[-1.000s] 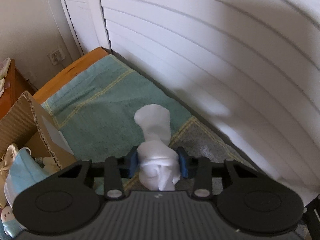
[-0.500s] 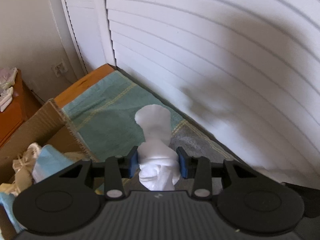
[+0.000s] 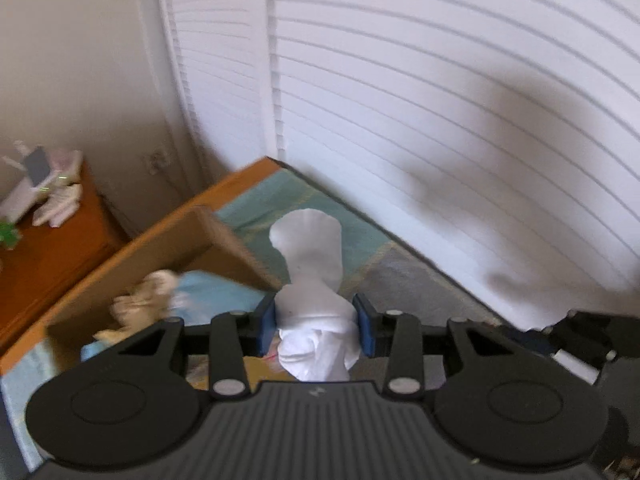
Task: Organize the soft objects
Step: 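Carry the white cloth and brown hair tie into the box and open both tools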
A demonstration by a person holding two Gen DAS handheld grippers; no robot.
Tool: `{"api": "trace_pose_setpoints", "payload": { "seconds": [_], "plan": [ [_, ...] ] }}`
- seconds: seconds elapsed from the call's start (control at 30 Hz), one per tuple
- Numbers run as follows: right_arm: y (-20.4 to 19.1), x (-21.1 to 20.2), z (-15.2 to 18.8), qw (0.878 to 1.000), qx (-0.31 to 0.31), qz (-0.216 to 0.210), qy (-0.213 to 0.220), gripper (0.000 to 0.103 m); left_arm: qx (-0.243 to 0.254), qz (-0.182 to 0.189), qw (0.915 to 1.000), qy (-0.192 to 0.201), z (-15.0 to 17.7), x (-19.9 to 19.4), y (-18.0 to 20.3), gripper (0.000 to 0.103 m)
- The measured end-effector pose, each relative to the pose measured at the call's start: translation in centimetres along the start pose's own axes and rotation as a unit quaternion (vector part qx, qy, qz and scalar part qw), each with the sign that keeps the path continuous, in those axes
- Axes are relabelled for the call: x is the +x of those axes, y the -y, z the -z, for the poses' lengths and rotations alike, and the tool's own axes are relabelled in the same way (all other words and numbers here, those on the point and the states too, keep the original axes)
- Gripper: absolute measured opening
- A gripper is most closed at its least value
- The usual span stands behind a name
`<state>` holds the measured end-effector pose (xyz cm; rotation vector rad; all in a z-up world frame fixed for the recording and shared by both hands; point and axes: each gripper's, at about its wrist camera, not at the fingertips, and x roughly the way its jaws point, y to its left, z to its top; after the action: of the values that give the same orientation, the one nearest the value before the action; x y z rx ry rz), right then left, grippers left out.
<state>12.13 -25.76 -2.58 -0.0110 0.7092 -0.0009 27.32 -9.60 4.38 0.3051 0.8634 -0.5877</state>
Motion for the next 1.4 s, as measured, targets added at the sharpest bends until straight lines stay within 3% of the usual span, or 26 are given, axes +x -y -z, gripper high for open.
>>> {"api": "trace_pose_setpoints", "payload": {
  "seconds": [0.17,0.33,0.57,0.63,0.7,0.8,0.9,1.23,1.4],
  "plan": [
    [-1.5,-0.9,-1.6,0.999,-0.017,-0.022,0.016,0.036,-0.029,-0.054,0.9981,-0.003,1.7,-1.6,-4.9,0.039],
    [-3.5,-0.5,-3.1,0.998,-0.043,-0.029,0.02,0.036,-0.076,-0.101,0.9917,-0.024,3.3,-0.3,-10.5,0.039],
    [-5.5,0.9,-4.6,0.997,-0.077,-0.028,0.017,0.036,-0.112,-0.111,0.9871,-0.026,3.1,2.4,-14.7,0.04],
    [-5.9,1.3,-5.0,0.996,-0.083,-0.026,0.015,0.036,-0.111,-0.112,0.9872,-0.026,3.1,2.7,-14.8,0.044],
    [-6.2,1.8,-5.4,0.996,-0.089,-0.024,0.013,0.036,-0.113,-0.115,0.9866,-0.024,3.3,2.8,-15.0,0.069],
    [-6.6,2.2,-6.1,0.995,-0.092,-0.029,0.013,0.036,-0.11,-0.135,0.9848,0.004,4.0,1.8,-15.1,0.094],
    [-6.6,2.7,-6.9,0.995,-0.09,-0.04,0.012,0.036,-0.105,-0.147,0.9833,0.02,4.6,0.5,-15.1,0.096],
    [-9.8,5.4,-12.2,0.991,-0.096,-0.088,0.0,0.036,-0.07,-0.121,0.9875,0.073,9.1,-5.3,-11.5,0.102],
    [-12.1,8.1,-15.1,0.99,-0.085,-0.114,-0.019,0.036,-0.055,-0.138,0.9853,0.085,11.2,-6.5,-9.9,0.102]
  ]
}}
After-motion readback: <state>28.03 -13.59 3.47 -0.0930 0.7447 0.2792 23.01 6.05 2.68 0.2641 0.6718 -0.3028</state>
